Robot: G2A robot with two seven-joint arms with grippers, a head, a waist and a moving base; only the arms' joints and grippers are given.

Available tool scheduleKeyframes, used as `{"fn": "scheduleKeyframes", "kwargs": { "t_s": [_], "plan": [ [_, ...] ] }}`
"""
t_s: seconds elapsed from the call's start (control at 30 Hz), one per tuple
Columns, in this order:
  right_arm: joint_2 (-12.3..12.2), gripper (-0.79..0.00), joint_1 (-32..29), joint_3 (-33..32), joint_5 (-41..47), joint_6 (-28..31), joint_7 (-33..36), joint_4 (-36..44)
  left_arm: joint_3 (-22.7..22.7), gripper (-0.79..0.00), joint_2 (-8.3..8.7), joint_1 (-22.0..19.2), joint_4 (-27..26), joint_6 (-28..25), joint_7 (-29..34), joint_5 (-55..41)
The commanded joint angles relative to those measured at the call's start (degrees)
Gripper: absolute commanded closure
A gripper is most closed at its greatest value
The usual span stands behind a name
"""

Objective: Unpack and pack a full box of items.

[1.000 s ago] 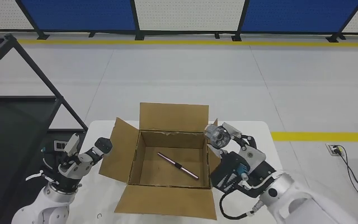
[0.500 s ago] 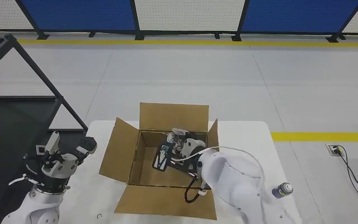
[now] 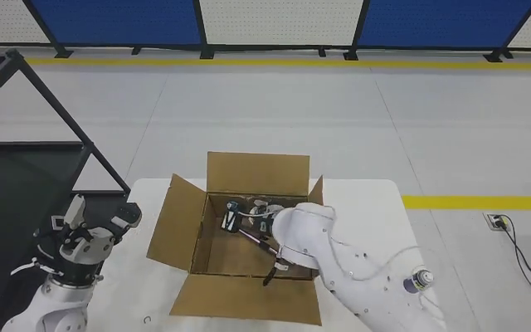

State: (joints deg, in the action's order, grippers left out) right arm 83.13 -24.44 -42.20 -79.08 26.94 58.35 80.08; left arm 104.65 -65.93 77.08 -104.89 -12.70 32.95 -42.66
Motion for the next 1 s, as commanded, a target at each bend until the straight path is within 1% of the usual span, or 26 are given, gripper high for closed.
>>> {"fn": "scheduleKeyframes", "kwargs": {
  "t_s": [0.0,0.27,0.3,0.33,0.4,0.5,0.57,0.7,0.9,0.97],
  "plan": [
    [0.0,0.0,0.0,0.0,0.0,0.0,0.0,0.1,0.0,-0.785,0.0,0.0,0.0,0.0,0.0,0.0],
    [0.0,0.0,-0.2,0.0,-0.1,-0.1,-0.2,-0.1,0.0,-0.785,0.0,0.0,0.0,0.0,0.0,0.0],
    [0.0,0.0,-0.5,0.0,-0.6,-0.8,-0.5,-0.9,0.0,-0.785,0.0,0.0,0.0,0.0,0.0,0.0],
    [0.3,0.0,-0.2,0.3,-0.8,-1.8,-0.2,-2.3,0.0,-0.785,0.0,0.0,0.0,0.0,0.0,0.0],
    [1.1,0.0,1.1,1.5,1.5,-1.0,-0.5,-6.2,0.0,-0.785,0.0,0.0,0.0,0.0,0.0,0.0],
    [2.8,0.0,4.0,3.4,4.3,-0.5,-1.0,-14.1,0.0,-0.785,0.0,0.0,0.0,0.0,0.0,0.0],
    [4.0,0.0,5.5,4.6,7.1,0.3,-2.9,-19.3,0.0,-0.785,0.0,0.0,0.0,0.0,0.0,0.0],
    [6.1,0.0,8.1,6.7,9.2,1.8,-7.2,-28.2,0.0,-0.785,0.0,0.0,0.0,0.0,0.0,0.0],
    [8.4,0.0,10.3,8.7,9.5,2.0,-13.0,-35.9,0.0,-0.785,0.0,0.0,0.0,0.0,0.0,0.0],
    [9.0,0.0,10.5,9.2,8.4,0.4,-14.9,-37.2,0.0,-0.785,0.0,0.0,0.0,0.0,0.0,0.0]
  ]
}}
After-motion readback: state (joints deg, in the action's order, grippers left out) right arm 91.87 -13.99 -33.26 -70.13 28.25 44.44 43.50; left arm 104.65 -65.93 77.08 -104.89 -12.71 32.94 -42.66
